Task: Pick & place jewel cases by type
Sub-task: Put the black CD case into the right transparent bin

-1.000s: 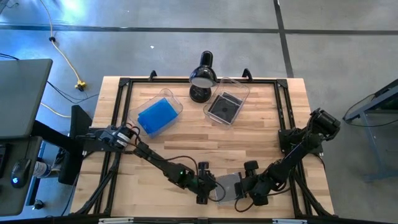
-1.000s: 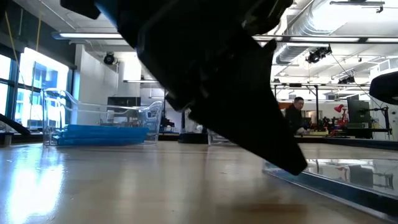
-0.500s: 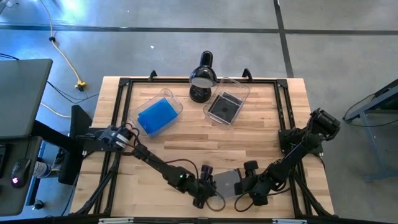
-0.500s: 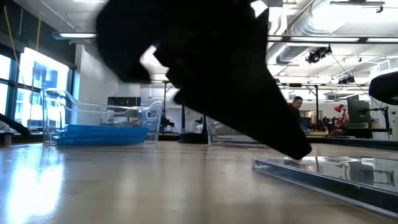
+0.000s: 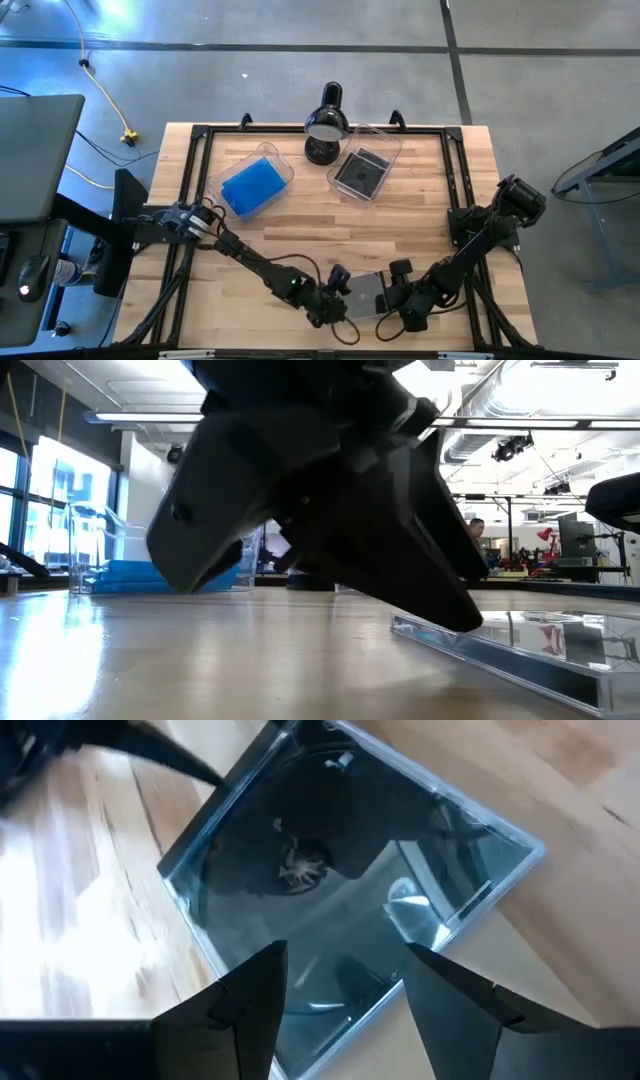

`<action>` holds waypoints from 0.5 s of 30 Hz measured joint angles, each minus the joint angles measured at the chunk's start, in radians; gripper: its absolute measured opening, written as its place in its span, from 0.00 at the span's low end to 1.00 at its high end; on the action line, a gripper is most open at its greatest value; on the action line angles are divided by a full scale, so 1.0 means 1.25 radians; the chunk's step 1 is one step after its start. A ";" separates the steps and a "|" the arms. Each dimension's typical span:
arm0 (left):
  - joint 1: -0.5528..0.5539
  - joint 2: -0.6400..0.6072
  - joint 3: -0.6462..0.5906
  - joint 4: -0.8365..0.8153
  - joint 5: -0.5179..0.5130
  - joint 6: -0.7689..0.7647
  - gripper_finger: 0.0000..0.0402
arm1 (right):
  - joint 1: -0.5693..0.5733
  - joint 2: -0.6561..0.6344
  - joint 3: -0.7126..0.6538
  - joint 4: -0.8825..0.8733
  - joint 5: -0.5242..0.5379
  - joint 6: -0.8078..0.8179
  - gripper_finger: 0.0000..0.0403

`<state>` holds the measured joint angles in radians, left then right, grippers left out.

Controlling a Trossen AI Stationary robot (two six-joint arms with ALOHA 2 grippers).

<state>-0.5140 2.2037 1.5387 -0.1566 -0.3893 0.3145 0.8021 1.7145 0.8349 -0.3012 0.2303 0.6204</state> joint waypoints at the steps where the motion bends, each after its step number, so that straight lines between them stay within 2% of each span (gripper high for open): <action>1: -0.001 0.001 0.001 -0.001 0.004 0.019 0.49 | 0.000 0.000 0.000 -0.001 0.001 -0.001 0.52; 9: -0.020 0.001 0.002 -0.018 -0.023 0.113 0.49 | -0.014 -0.001 0.001 -0.003 -0.001 -0.001 0.52; 15: -0.053 0.000 0.000 -0.030 -0.152 0.170 0.49 | -0.021 -0.001 0.002 -0.003 -0.001 -0.001 0.52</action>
<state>-0.5807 2.2040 1.5383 -0.1941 -0.5790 0.5270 0.7761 1.7134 0.8368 -0.3051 0.2295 0.6196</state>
